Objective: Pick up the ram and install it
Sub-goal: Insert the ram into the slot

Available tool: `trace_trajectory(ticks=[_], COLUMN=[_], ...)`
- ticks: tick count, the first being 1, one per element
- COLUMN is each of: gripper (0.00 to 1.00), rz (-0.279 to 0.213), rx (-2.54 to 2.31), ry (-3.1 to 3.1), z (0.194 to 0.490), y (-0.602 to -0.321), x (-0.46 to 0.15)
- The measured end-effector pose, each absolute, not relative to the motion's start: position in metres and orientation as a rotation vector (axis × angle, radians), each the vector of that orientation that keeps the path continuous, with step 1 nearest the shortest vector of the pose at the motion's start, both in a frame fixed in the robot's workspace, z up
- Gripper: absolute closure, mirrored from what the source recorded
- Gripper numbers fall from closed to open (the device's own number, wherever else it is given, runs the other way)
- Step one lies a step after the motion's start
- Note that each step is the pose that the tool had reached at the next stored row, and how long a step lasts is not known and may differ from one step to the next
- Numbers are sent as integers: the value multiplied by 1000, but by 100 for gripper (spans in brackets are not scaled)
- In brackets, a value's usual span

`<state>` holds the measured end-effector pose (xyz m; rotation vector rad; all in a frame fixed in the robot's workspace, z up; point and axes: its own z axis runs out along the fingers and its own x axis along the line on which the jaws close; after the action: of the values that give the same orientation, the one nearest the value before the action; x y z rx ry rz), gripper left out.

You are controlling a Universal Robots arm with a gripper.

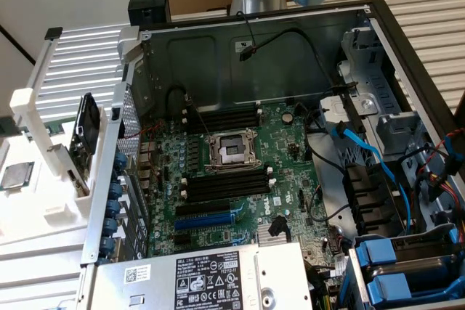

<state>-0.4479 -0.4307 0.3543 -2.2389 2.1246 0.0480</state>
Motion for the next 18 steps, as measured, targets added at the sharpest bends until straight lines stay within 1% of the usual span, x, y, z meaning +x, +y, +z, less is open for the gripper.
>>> trace_trajectory(ticks=[1,4,5,6,18], gripper=[87,87,87,87,87], rz=[48,48,48,49,50], rx=[-2239,-2239,-2239,-2239,-2240], ry=[2125,2125,2125,2125,2125], z=[368,393,396,409,414], y=[-431,-436,-437,-443,-447], x=[-446,-436,-433,-422,-381])
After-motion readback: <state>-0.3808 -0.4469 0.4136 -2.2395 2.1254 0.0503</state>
